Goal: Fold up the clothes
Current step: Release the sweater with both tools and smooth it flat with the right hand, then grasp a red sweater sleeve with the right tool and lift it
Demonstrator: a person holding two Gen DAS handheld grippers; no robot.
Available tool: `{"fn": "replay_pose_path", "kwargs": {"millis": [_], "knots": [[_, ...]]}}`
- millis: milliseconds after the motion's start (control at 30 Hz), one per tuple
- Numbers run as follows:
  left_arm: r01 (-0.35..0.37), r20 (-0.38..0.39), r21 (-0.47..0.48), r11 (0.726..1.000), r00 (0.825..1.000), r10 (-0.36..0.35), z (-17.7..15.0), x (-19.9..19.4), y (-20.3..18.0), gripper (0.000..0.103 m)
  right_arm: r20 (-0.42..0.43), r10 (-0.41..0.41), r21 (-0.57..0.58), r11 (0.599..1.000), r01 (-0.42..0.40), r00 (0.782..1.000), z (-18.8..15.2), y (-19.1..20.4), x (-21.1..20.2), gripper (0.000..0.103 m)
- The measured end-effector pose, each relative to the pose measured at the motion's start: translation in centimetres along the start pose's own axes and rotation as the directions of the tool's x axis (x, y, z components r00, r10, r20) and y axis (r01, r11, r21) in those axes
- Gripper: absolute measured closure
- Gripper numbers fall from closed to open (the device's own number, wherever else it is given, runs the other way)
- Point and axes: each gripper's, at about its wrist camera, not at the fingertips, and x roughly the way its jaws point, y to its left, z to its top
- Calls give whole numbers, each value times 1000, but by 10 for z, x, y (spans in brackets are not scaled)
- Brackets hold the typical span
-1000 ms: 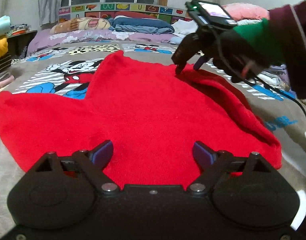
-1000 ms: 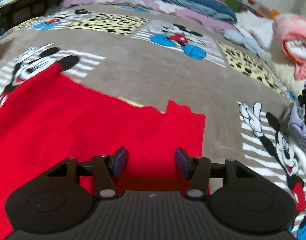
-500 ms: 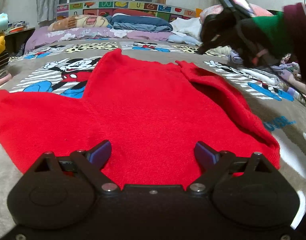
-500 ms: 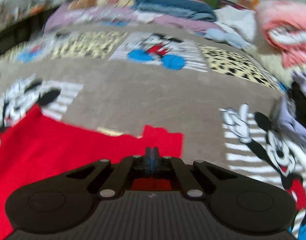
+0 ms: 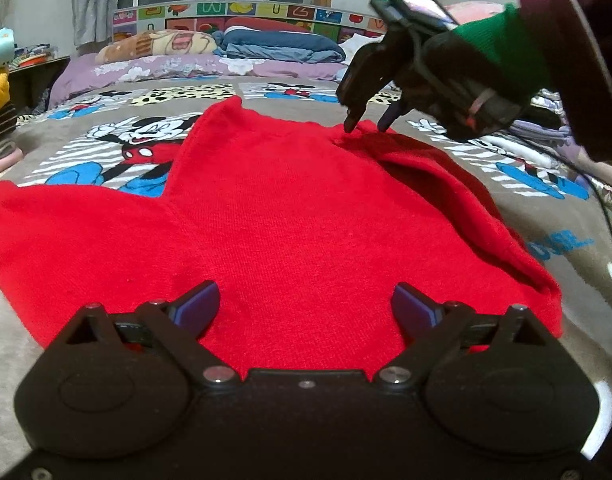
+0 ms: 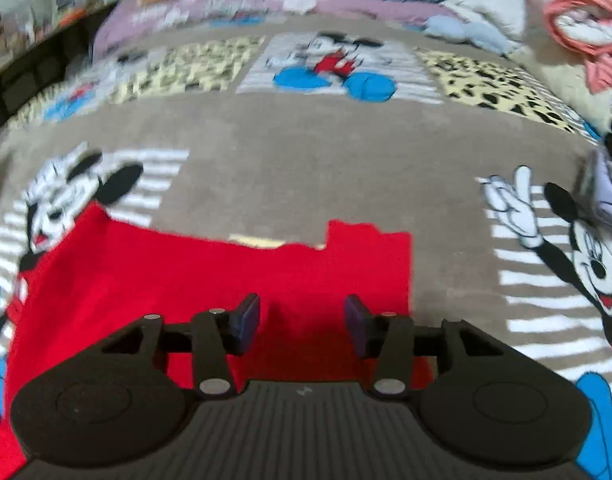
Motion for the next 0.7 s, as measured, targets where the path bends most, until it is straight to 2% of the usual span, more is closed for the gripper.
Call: {"fn": "replay_pose_path", "kwargs": {"millis": [100, 167, 233, 300, 467, 533, 633, 700], "knots": [[4, -1, 0, 1000, 1000, -4, 0, 0, 0, 8, -5, -54, -10, 999, 54, 999, 1, 4, 11, 56], [7, -2, -1, 1000, 1000, -7, 0, 0, 0, 7, -8, -59, -7, 998, 59, 998, 1, 4, 17, 63], [9, -3, -1, 1000, 1000, -9, 0, 0, 0, 6, 5, -75, -17, 997, 75, 997, -1, 3, 19, 89], [12, -4, -1, 1000, 1000, -12, 0, 0, 0, 6, 24, -65, 29, 998, 64, 998, -1, -6, 16, 96], [18, -5, -2, 1000, 1000, -18, 0, 0, 0, 6, 125, -28, 104, 994, 15, 992, -6, -27, -15, 97], [18, -4, -2, 1000, 1000, -18, 0, 0, 0, 6, 170, 2, 160, 987, -30, 985, -8, -43, -33, 97], [17, -2, -1, 1000, 1000, -17, 0, 1, 0, 6, 245, 30, 228, 970, -88, 969, -14, -68, -63, 97], [16, -1, 0, 1000, 1000, -16, 0, 1, 0, 6, 308, 58, 271, 951, -147, 950, -21, -87, -84, 97]]}}
